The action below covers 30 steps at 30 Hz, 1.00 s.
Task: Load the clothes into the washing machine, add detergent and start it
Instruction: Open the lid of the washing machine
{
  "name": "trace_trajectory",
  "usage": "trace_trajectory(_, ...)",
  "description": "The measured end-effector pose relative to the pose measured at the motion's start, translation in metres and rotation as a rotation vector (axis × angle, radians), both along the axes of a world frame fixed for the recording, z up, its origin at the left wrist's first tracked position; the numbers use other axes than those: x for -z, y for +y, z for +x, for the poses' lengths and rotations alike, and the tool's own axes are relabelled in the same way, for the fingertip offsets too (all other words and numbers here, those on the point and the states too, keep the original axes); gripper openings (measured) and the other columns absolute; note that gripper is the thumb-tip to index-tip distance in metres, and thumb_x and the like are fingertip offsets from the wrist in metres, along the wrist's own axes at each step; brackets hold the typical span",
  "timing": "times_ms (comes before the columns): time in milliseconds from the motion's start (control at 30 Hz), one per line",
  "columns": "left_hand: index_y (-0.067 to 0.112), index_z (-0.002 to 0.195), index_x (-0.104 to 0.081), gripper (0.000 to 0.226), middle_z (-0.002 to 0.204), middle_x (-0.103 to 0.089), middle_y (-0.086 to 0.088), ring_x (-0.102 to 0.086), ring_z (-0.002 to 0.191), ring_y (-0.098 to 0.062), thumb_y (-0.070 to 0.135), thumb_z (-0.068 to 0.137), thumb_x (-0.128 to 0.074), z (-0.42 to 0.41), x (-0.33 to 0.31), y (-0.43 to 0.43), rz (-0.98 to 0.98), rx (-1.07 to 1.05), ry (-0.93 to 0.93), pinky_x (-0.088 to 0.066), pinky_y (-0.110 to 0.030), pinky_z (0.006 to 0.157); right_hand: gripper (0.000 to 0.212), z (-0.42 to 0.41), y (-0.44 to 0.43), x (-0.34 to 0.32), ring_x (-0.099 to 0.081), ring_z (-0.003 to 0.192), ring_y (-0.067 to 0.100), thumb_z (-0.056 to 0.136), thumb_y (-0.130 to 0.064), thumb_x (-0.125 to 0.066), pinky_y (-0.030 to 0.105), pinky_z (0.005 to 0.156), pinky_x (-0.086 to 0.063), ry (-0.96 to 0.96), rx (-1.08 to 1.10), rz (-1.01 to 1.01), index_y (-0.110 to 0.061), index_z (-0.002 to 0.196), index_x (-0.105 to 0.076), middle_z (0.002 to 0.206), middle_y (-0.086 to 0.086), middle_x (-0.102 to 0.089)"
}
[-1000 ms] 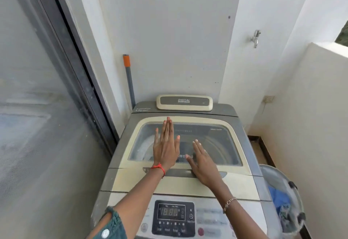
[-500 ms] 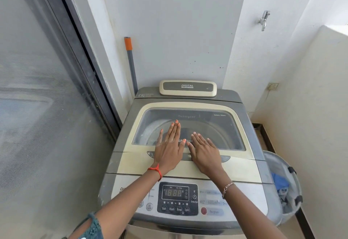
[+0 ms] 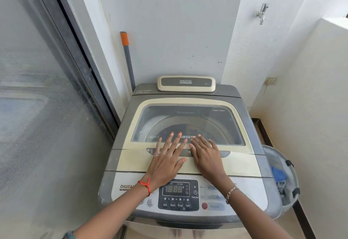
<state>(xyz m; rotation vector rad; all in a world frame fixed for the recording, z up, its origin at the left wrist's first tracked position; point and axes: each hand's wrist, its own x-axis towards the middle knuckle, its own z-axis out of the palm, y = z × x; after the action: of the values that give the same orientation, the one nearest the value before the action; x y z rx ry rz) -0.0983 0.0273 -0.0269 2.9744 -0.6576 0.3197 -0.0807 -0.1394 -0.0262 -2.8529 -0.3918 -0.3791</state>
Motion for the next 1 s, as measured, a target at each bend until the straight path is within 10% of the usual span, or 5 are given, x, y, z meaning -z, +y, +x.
trace_trajectory(567, 0.025, 0.129, -0.05, 0.045, 0.137, -0.053, 0.003, -0.047, 0.13, -0.023, 0.045, 0.096, -0.026, -0.004, 0.002, -0.003, -0.067, -0.023, 0.014, -0.038, -0.05, 0.102, 0.032, 0.0, -0.001, 0.007, -0.049, 0.054, 0.023, 0.091, -0.026, -0.038, 0.033, 0.061, -0.025, -0.345, 0.01, -0.098, -0.016, 0.063, -0.05, 0.057, 0.002, -0.052)
trace_trajectory(1000, 0.017, 0.126, -0.049, 0.059, 0.128, -0.052, -0.002, -0.047, 0.118, -0.025, 0.047, 0.091, -0.012, -0.011, -0.011, -0.005, -0.057, -0.04, 0.07, -0.032, -0.046, 0.1, 0.044, -0.008, 0.006, -0.016, -0.06, 0.057, 0.039, 0.093, -0.023, -0.039, 0.033, 0.055, -0.035, -0.043, 0.025, 0.044, -0.002, 0.058, -0.056, 0.059, 0.022, -0.065)
